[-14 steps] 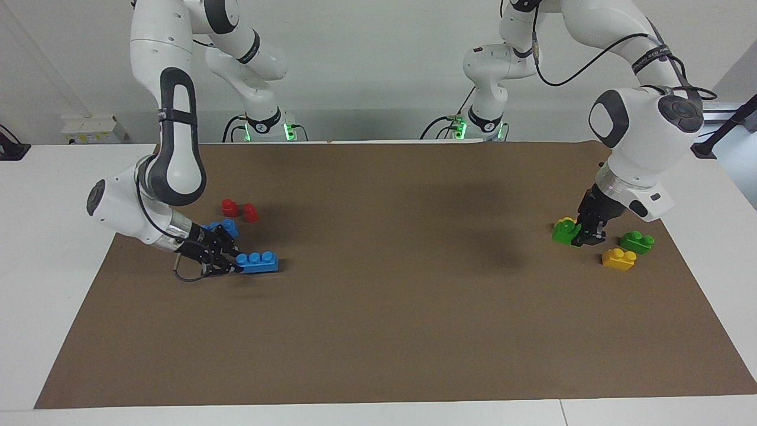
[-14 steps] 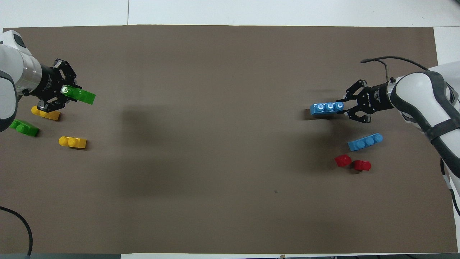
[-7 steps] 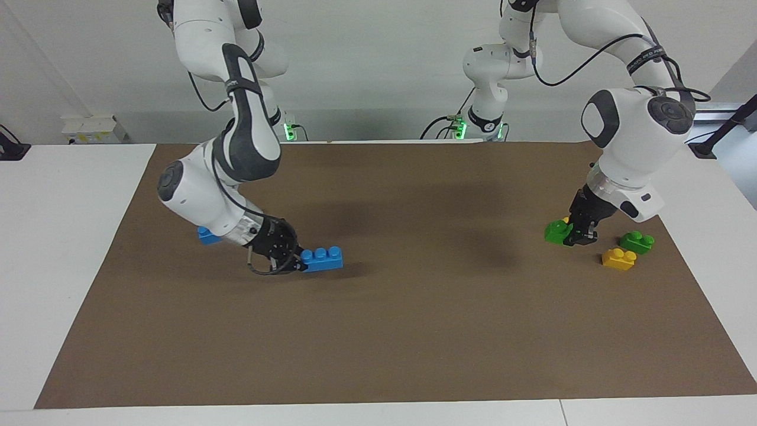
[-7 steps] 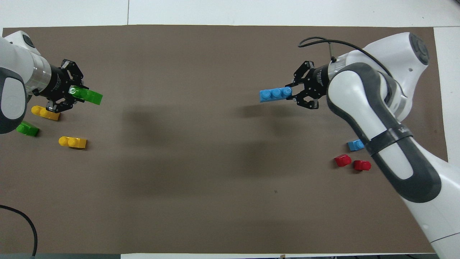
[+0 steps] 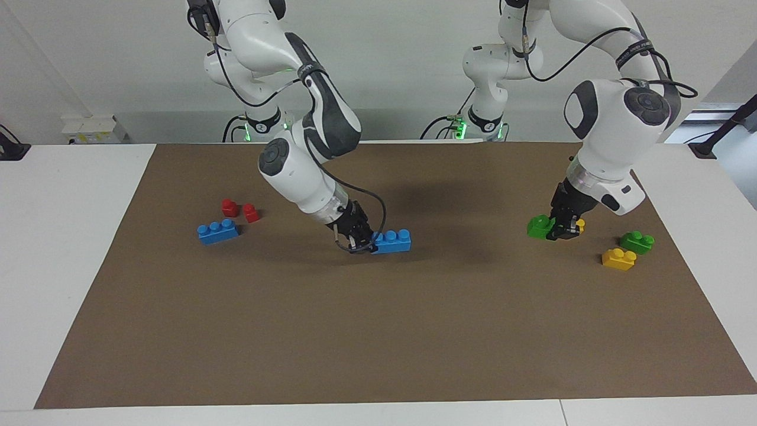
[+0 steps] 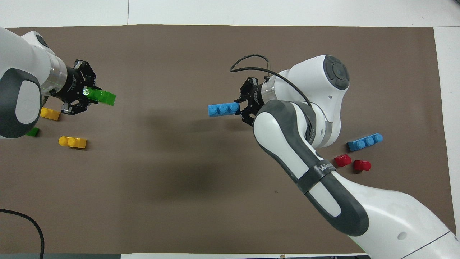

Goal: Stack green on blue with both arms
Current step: 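Carry the green brick with the left gripper while the right gripper carries blue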

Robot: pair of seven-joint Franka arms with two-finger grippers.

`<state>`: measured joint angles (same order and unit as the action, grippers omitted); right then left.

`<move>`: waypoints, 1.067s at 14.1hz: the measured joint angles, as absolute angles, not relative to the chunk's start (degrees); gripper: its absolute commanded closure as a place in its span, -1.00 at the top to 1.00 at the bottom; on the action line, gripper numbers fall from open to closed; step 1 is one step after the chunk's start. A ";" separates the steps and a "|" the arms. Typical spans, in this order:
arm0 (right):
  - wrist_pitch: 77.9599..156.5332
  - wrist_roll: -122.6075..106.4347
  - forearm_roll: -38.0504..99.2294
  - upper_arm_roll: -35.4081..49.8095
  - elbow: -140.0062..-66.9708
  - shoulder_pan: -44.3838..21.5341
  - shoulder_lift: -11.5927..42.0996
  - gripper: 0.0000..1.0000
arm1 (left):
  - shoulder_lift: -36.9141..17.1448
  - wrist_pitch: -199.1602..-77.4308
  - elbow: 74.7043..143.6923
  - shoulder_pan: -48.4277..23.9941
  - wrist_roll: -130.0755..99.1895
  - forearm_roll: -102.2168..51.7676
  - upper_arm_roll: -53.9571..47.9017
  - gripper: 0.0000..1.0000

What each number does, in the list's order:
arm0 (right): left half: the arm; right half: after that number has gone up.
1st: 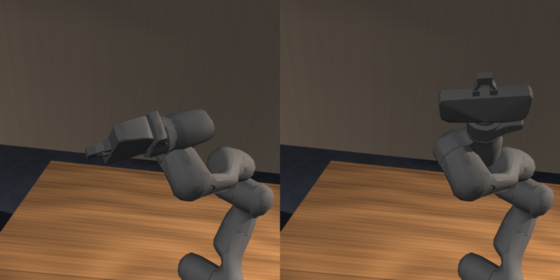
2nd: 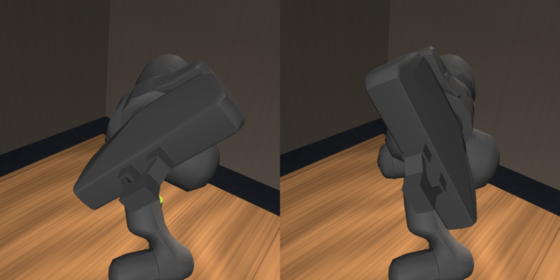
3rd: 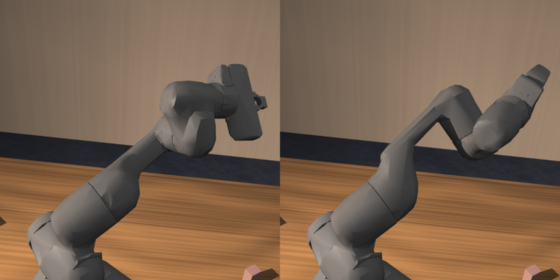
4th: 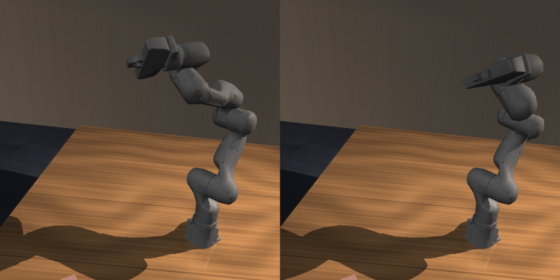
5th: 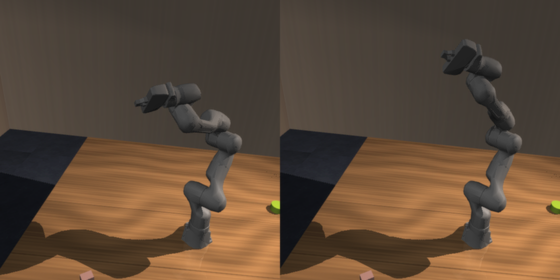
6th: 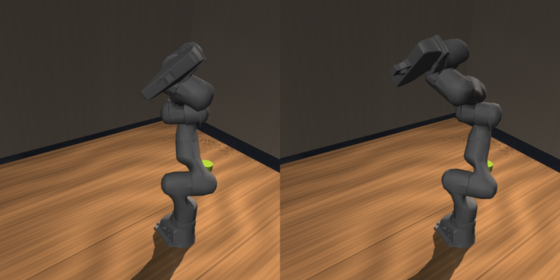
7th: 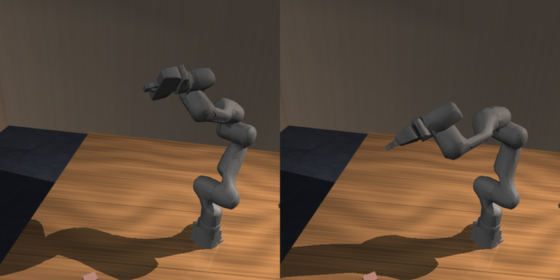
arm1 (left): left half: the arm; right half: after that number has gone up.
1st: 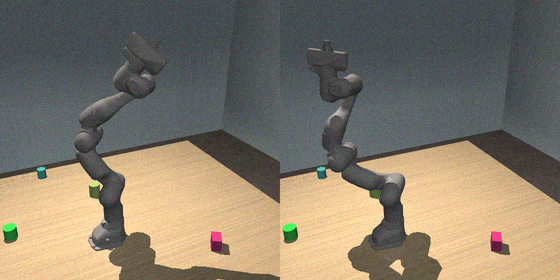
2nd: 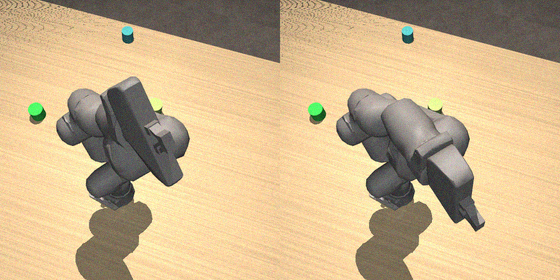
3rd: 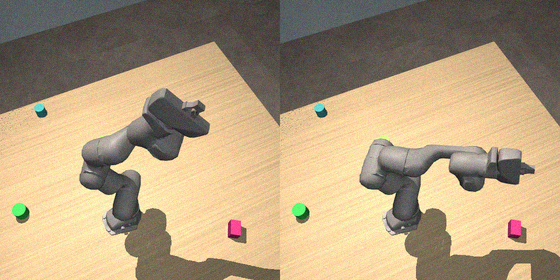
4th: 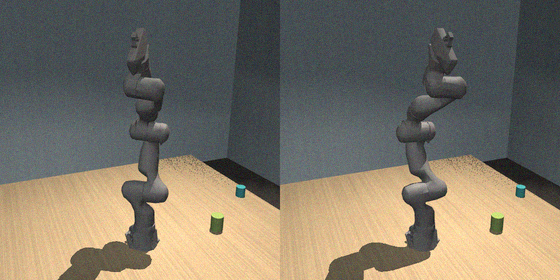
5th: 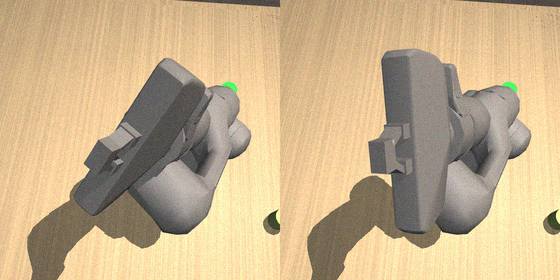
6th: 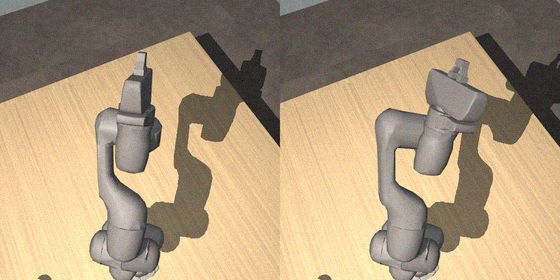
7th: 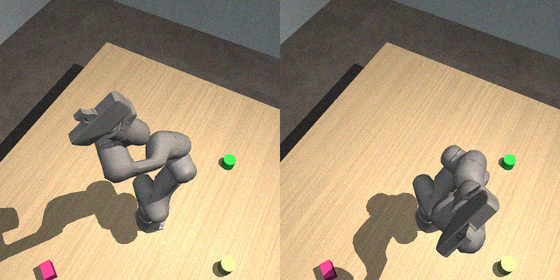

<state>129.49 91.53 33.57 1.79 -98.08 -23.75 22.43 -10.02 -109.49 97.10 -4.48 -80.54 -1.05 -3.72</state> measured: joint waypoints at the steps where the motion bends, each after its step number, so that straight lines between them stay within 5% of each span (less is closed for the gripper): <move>1: 131.41 92.07 33.87 1.81 -98.97 -24.87 22.50 -1.00 | -9.69 -109.34 97.10 -5.47 -82.79 -1.05 -3.91 -1.00; 6: 140.60 95.13 36.01 1.81 -102.13 -29.48 25.09 -1.00 | -9.47 -109.42 97.11 -11.97 -93.98 -1.05 -4.30 -1.00; 15: 143.95 96.22 36.02 1.69 -103.78 -30.43 27.37 -1.00 | -9.06 -118.05 103.21 -22.22 -109.52 -1.05 -4.51 -1.00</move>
